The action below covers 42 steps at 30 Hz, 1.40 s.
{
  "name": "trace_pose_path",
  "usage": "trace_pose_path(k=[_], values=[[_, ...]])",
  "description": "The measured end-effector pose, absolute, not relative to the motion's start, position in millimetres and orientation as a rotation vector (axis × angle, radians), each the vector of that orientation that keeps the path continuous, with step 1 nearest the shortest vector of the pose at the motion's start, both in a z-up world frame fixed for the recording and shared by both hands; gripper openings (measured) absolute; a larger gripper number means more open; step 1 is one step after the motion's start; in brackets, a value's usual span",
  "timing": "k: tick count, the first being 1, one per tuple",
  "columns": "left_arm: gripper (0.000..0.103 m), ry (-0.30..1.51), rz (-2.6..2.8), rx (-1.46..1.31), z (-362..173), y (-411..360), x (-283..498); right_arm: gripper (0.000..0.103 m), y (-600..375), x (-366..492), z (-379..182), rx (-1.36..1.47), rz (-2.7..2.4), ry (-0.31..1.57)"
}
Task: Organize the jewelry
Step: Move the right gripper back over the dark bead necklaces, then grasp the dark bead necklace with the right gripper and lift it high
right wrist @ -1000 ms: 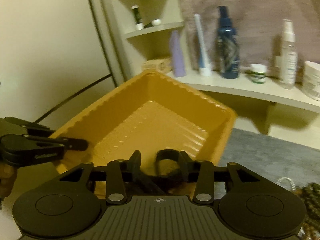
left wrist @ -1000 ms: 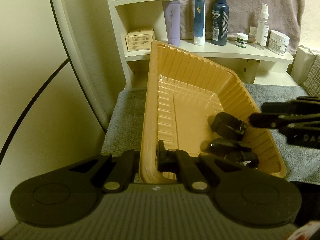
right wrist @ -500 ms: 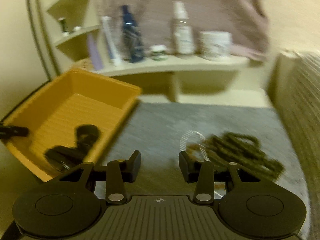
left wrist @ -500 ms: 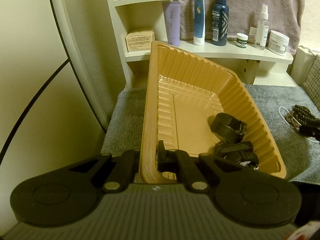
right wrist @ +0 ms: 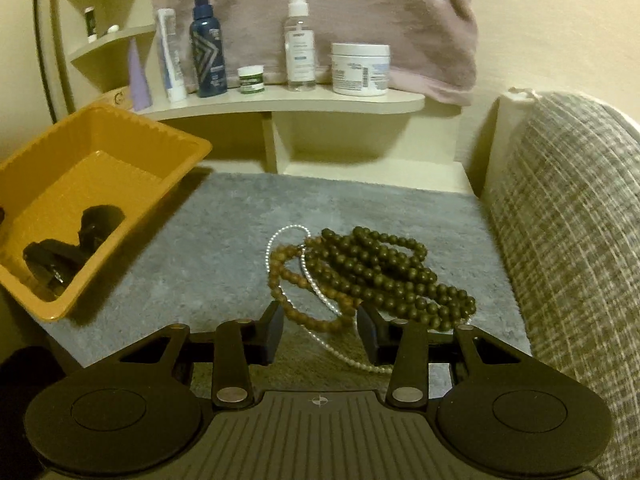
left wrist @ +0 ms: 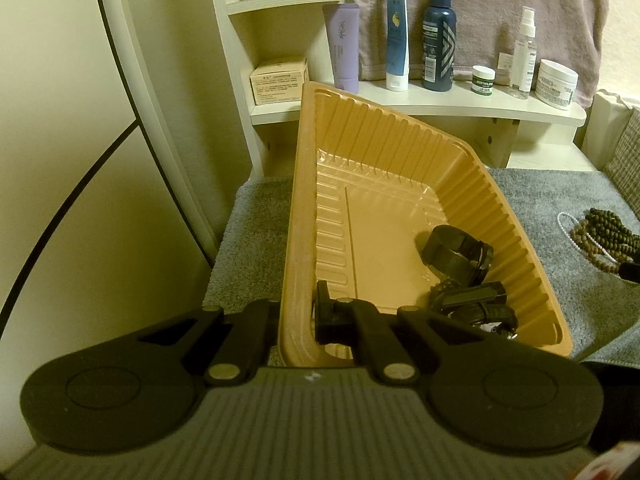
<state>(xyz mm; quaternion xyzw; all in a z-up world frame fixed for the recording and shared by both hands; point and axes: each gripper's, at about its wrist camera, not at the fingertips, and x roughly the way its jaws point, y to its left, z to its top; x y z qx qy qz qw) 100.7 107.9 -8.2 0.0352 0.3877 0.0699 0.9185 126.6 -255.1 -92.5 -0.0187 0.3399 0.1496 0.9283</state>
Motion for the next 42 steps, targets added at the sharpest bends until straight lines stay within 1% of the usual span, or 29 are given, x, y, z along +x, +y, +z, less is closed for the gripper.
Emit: trace_pose_path(k=[7, 10, 17, 20, 23, 27, 28, 29, 31, 32, 37, 42], values=[[0.003, 0.797, 0.143, 0.072, -8.2, 108.1, 100.5, 0.042, -252.4, 139.6, -90.3, -0.116, 0.257, 0.66], [0.003, 0.797, 0.144, 0.072, -8.1, 108.1, 100.5, 0.04, -256.2, 151.1, -91.8, -0.159, 0.232, 0.659], [0.003, 0.797, 0.144, 0.072, -8.1, 107.9, 100.5, 0.026, -256.9, 169.7, -99.7, -0.294, 0.261, 0.703], [0.003, 0.797, 0.144, 0.073, -8.0, 107.9, 100.5, 0.024, -253.1, 174.9, -103.4, -0.375, 0.288, 0.72], [0.003, 0.798, 0.142, 0.075, -8.5, 108.1, 101.0, 0.023, -243.0, 175.8, -108.4, -0.54, 0.329, 0.717], [0.003, 0.797, 0.143, 0.072, -8.4, 108.6, 100.8, 0.023, -236.7, 178.4, -116.7, -0.668, 0.378, 0.725], [0.003, 0.797, 0.144, 0.073, -8.6, 108.1, 100.9, 0.022, -235.7, 177.7, -119.4, -0.698, 0.387, 0.719], [0.003, 0.797, 0.144, 0.072, -8.9, 108.1, 100.8, 0.016, -235.4, 177.4, -120.1, -0.715, 0.392, 0.717], [0.003, 0.797, 0.144, 0.072, -8.6, 107.9, 100.3, 0.011, -234.9, 175.9, -118.8, -0.729, 0.393, 0.718], [0.003, 0.796, 0.144, 0.073, -8.6, 107.9, 100.3, 0.007, -233.4, 174.5, -117.0, -0.737, 0.39, 0.71], [0.003, 0.795, 0.142, 0.074, -8.5, 108.3, 100.0, 0.007, -240.7, 161.4, -93.7, -0.719, 0.355, 0.642], [0.003, 0.795, 0.141, 0.076, -8.1, 108.2, 99.7, 0.007, -251.3, 152.9, -52.0, -0.698, 0.304, 0.527]])
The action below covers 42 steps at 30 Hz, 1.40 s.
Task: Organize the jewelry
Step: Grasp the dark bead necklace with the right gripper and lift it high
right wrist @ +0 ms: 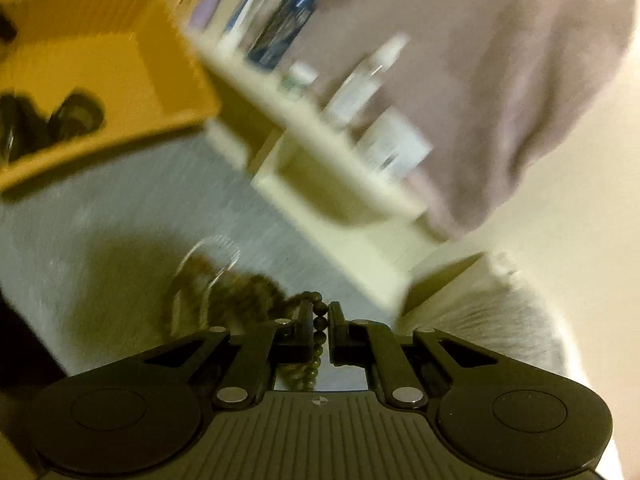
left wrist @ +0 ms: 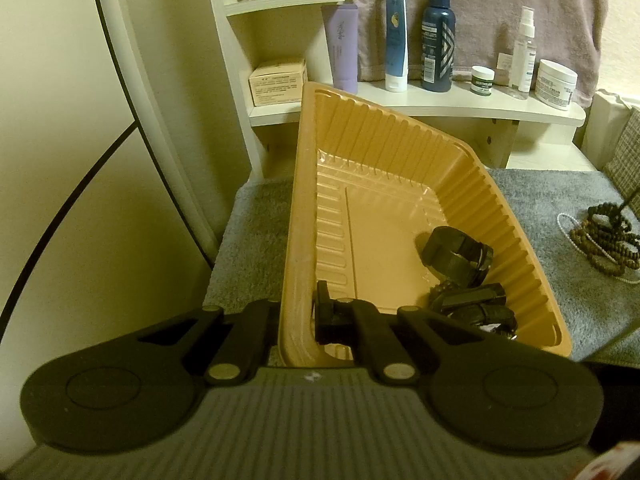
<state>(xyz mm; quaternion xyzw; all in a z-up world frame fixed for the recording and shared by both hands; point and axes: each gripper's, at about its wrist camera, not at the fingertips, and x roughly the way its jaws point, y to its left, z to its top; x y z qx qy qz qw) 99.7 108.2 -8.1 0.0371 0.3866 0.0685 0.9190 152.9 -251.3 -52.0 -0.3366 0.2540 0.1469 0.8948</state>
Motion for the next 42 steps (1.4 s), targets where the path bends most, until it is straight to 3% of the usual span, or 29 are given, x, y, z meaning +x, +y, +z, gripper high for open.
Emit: trace_pose_path(k=[18, 42], values=[[0.003, 0.791, 0.136, 0.097, -6.1, 105.9, 99.3, 0.007, -268.6, 146.0, 110.8, -0.702, 0.214, 0.241], [0.003, 0.786, 0.131, 0.1, -4.8, 105.0, 99.7, 0.007, -209.8, 131.8, 257.8, -0.595, 0.459, 0.034]])
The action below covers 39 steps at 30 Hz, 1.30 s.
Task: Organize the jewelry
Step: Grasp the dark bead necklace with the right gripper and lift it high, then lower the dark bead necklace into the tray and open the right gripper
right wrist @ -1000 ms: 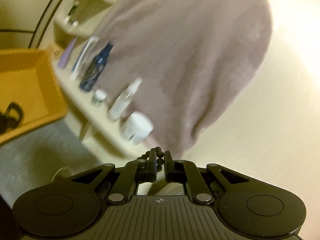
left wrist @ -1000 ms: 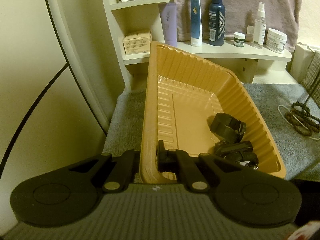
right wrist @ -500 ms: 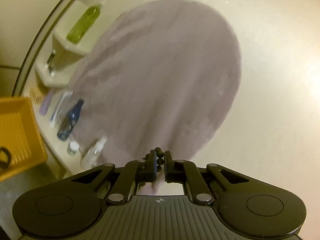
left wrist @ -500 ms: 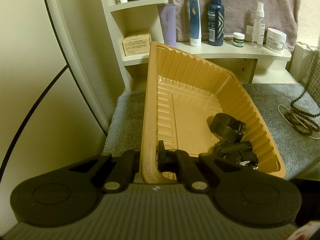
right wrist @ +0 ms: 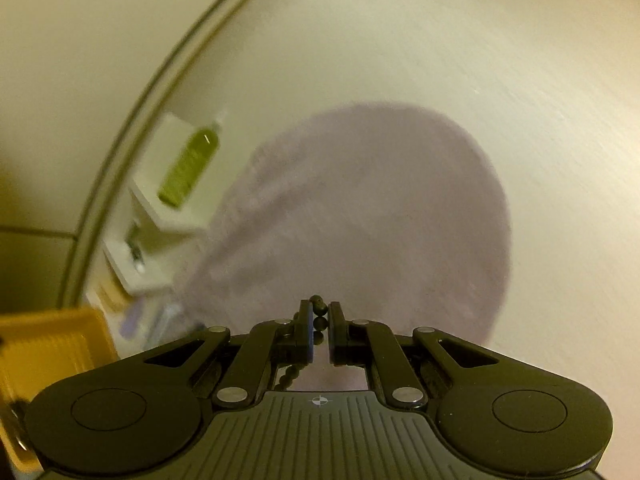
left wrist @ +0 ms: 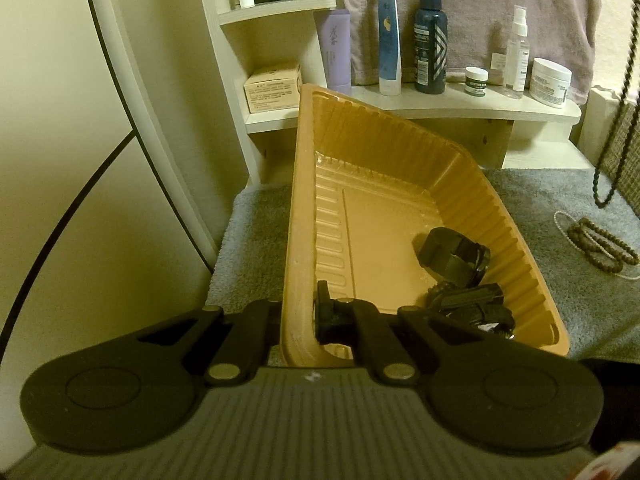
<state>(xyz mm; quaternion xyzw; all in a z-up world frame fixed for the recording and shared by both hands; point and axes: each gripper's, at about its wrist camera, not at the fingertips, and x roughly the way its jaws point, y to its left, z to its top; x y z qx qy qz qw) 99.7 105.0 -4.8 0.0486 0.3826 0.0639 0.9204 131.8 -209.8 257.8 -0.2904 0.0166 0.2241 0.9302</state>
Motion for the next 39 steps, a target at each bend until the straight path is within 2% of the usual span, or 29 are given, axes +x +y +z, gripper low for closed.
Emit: trace_pose_path(k=[9, 17, 27, 39], values=[[0.003, 0.785, 0.127, 0.099, -4.1, 105.0, 99.2, 0.007, -154.9, 139.4, 277.5, -0.524, 0.64, 0.003], [0.003, 0.788, 0.123, 0.093, -4.2, 107.3, 99.5, 0.007, -104.8, 146.9, 261.9, -0.545, 0.781, 0.059], [0.003, 0.791, 0.122, 0.086, -3.8, 108.4, 100.3, 0.007, -51.7, 171.8, 205.7, -0.635, 0.979, 0.277], [0.003, 0.791, 0.122, 0.085, -3.8, 108.9, 100.3, 0.007, -34.8, 197.3, 113.3, -0.671, 1.027, 0.515]])
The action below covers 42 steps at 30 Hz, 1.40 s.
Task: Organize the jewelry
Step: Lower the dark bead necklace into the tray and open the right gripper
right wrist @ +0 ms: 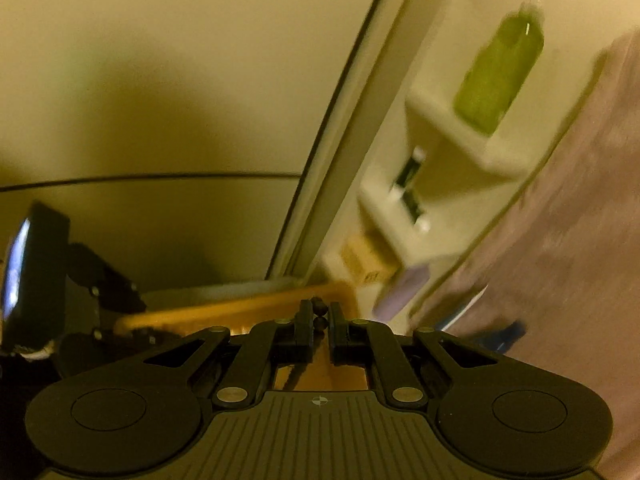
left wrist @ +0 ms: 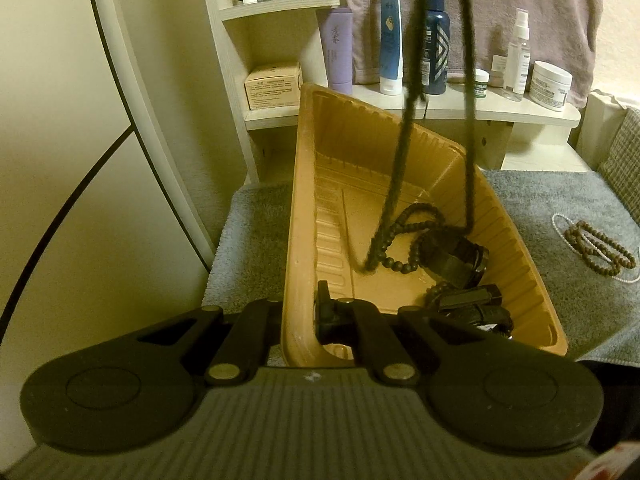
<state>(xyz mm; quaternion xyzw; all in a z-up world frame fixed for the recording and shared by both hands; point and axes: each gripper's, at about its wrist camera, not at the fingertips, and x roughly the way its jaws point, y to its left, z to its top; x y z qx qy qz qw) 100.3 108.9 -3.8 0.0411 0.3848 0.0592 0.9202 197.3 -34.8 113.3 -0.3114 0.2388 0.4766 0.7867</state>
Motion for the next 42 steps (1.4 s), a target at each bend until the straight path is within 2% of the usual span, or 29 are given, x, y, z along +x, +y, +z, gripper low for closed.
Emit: trace_pose_path(k=[7, 23, 24, 26, 28, 34, 42], values=[[0.003, 0.791, 0.121, 0.082, -4.4, 110.1, 99.7, 0.007, -28.5, 209.7, 82.6, -0.631, 1.035, 0.602], [0.003, 0.793, 0.12, 0.085, -4.5, 110.2, 100.1, 0.008, -35.8, 220.6, 76.3, -0.511, 1.051, 0.642], [0.003, 0.793, 0.12, 0.085, -4.8, 110.0, 100.1, 0.01, -39.4, 221.8, 76.4, -0.494, 1.036, 0.638], [0.003, 0.792, 0.12, 0.085, -5.0, 110.1, 99.9, 0.035, -48.0, 223.7, 77.8, -0.464, 1.012, 0.632], [0.003, 0.793, 0.119, 0.084, -5.0, 110.3, 100.2, 0.042, -62.5, 224.3, 81.1, -0.423, 0.988, 0.618], [0.003, 0.791, 0.121, 0.08, -5.2, 111.1, 99.8, 0.043, -130.6, 218.4, 69.6, -0.299, 0.808, 0.606], [0.003, 0.794, 0.12, 0.089, -4.9, 110.7, 99.8, 0.043, -206.1, 189.4, 13.0, -0.196, 0.539, 0.678]])
